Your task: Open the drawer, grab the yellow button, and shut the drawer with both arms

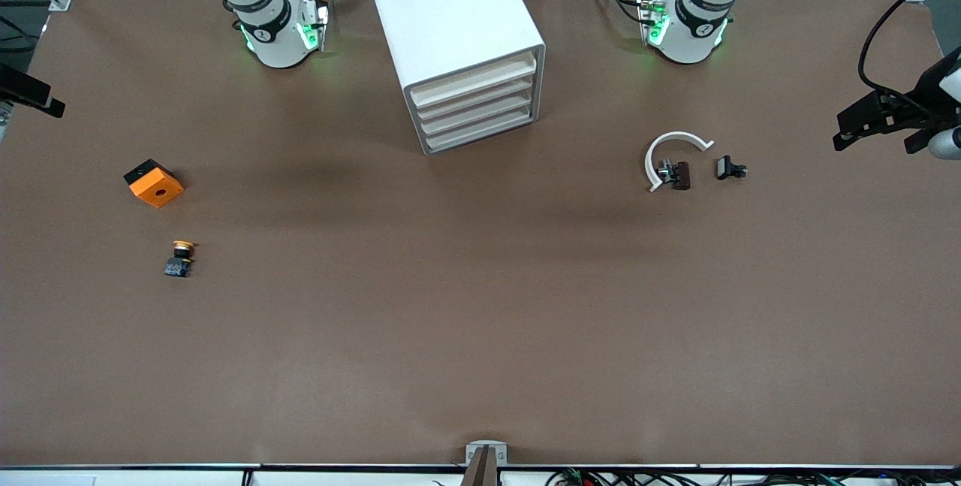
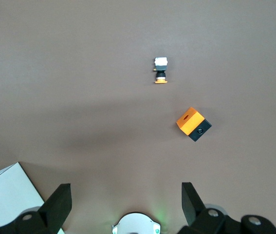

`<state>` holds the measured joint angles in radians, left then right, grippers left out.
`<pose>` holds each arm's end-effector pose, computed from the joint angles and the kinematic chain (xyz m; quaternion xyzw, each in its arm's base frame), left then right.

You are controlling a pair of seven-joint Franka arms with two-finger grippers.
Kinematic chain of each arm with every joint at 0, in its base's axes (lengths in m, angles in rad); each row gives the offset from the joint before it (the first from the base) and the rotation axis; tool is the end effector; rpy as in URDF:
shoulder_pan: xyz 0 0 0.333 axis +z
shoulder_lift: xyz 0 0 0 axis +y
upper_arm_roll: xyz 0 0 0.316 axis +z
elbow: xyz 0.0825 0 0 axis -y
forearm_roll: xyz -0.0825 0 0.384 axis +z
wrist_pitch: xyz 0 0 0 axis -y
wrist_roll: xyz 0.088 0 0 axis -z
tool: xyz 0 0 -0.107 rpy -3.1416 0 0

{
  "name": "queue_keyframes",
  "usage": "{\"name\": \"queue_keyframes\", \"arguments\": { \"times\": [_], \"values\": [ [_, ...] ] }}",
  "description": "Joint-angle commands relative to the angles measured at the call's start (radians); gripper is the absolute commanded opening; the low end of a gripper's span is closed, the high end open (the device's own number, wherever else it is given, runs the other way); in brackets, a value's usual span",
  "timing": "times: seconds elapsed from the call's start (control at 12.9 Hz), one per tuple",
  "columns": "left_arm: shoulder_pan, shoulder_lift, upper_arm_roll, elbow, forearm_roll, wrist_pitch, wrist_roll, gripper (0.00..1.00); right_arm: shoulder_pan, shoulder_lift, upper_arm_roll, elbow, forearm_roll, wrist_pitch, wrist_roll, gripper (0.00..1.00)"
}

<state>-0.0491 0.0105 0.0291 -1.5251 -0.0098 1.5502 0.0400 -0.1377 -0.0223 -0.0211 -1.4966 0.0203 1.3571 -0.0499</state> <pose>0.5561 -0.0123 0.6384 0.9995 -0.0301 0.0073 0.0047 0.5184 -0.0806 0.6533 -0.9968 0.0527 0.0572 0.0163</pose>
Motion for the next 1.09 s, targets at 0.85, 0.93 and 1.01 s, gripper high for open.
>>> {"name": "queue_keyframes", "arguments": {
  "times": [0.85, 0.93, 1.01],
  "values": [
    [0.003, -0.011, -0.005, -0.001, 0.002, -0.013, 0.006, 1.00, 0.035, -0.056, 0.047, 0.001, -0.011, 0.008, 0.122, 1.00],
    [0.003, -0.009, -0.005, -0.001, 0.002, -0.013, 0.006, 1.00, 0.035, -0.062, 0.044, -0.007, -0.011, 0.013, 0.119, 1.00],
    [0.003, -0.009, -0.005, -0.001, 0.002, -0.013, 0.006, 1.00, 0.038, -0.073, 0.040, -0.023, -0.011, 0.020, 0.116, 1.00]
  ]
}}
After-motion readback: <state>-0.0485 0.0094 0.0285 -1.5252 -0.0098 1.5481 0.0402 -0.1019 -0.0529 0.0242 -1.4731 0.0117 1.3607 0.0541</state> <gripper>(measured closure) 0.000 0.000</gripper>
